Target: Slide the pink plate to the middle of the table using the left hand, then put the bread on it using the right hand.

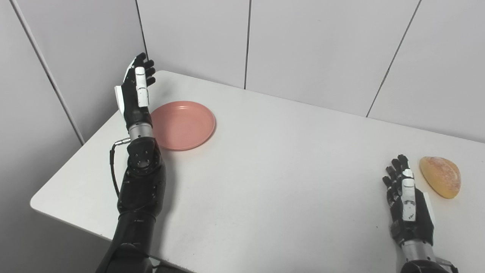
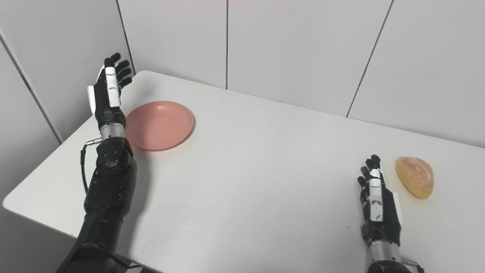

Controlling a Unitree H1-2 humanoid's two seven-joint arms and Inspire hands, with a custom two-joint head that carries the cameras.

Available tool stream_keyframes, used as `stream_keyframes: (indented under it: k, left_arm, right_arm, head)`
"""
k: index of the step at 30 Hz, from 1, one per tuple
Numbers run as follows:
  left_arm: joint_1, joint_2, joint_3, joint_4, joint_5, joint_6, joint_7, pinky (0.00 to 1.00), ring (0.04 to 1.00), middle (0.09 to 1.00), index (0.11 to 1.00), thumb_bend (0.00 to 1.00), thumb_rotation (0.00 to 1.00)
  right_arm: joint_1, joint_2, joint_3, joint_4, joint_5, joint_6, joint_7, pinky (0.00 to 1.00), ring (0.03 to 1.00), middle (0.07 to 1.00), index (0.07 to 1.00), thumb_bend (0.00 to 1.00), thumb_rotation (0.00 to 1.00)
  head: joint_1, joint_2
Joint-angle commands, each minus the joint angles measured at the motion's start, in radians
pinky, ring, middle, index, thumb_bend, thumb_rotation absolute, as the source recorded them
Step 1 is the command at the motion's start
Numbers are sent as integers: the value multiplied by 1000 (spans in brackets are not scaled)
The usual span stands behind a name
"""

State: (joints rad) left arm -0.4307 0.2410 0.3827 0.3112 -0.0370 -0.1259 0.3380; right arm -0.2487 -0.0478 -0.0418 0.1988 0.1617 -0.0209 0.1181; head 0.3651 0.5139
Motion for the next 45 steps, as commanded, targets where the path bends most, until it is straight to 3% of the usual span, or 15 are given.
stream_keyframes:
  k: [1,7,17,22,32,45]
  left_arm:
    - [-34,41,3,-7,24,-21,12,781,796,794,802,721,1000]
    - [-27,66,13,57,10,-18,25,813,815,814,824,712,1000]
    - [-28,61,22,134,-8,-15,33,834,849,851,859,705,1000]
    - [-24,70,15,188,-37,-29,0,908,908,903,915,696,1000]
    - [-24,40,-10,198,-89,70,-56,929,937,933,937,738,1000]
    - [-28,35,-66,221,-126,93,-152,948,955,948,948,715,1000]
  right_arm:
    - [3,-14,-10,6,9,-28,12,1000,1000,1000,1000,791,946]
    - [4,-15,-9,1,21,-27,20,1000,1000,1000,1000,789,939]
    - [8,-21,-6,-15,21,-10,20,1000,1000,1000,1000,788,952]
    - [9,-20,-12,-11,34,-23,28,1000,1000,1000,1000,780,936]
    - [6,-16,-14,-12,15,-26,12,1000,1000,1000,1000,785,944]
    - [6,-10,-15,-29,11,-23,-3,1000,1000,1000,1000,782,934]
  head:
    - [0,1]
    - [-9,1]
    - [2,3]
    - [4,10]
    - [5,14]
    - [-1,23]
